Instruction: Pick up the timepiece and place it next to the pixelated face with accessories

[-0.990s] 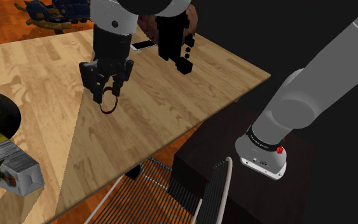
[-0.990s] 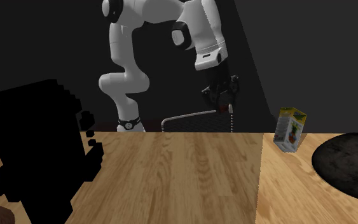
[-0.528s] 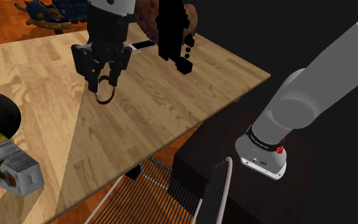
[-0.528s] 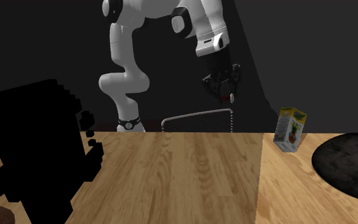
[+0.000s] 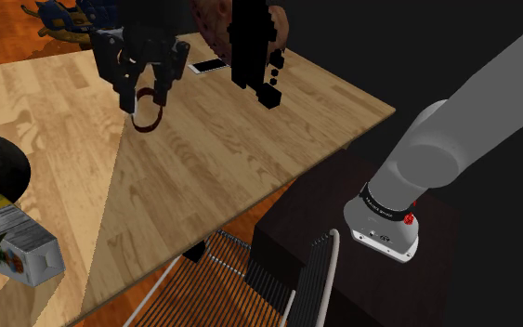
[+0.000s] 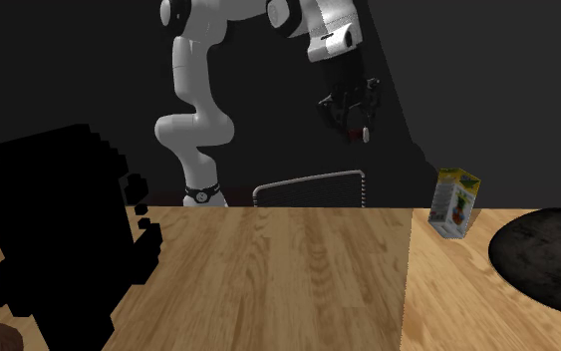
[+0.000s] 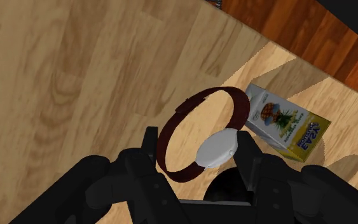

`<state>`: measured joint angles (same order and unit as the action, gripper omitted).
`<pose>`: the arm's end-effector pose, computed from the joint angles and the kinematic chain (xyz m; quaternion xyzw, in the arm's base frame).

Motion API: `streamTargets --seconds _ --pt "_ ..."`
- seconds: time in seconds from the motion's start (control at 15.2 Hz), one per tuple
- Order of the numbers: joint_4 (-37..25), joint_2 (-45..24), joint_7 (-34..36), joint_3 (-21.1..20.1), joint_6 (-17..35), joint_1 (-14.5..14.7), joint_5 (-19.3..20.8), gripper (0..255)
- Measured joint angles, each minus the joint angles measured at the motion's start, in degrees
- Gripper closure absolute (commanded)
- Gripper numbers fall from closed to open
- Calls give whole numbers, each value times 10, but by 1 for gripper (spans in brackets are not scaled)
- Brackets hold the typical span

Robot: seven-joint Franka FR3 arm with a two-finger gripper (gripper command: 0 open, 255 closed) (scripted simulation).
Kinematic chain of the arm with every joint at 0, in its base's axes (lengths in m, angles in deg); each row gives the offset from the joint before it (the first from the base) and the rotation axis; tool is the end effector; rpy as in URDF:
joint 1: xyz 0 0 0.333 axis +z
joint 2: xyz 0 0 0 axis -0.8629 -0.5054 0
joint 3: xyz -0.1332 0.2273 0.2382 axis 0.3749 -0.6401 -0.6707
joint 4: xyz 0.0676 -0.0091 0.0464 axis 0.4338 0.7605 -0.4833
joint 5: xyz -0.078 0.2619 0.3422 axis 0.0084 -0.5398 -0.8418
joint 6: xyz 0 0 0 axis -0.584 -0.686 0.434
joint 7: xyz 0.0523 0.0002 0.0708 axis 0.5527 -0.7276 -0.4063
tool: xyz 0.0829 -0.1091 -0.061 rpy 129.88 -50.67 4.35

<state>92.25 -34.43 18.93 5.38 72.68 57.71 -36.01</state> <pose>0.4373 0.3635 0.5329 -0.9824 -0.0785 -0.0215 0.1684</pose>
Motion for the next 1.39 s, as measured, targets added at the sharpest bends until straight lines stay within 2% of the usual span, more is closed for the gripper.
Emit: streamTargets --seconds 1.39 --pt "-171 -16 49 12 -151 -11 29 255"
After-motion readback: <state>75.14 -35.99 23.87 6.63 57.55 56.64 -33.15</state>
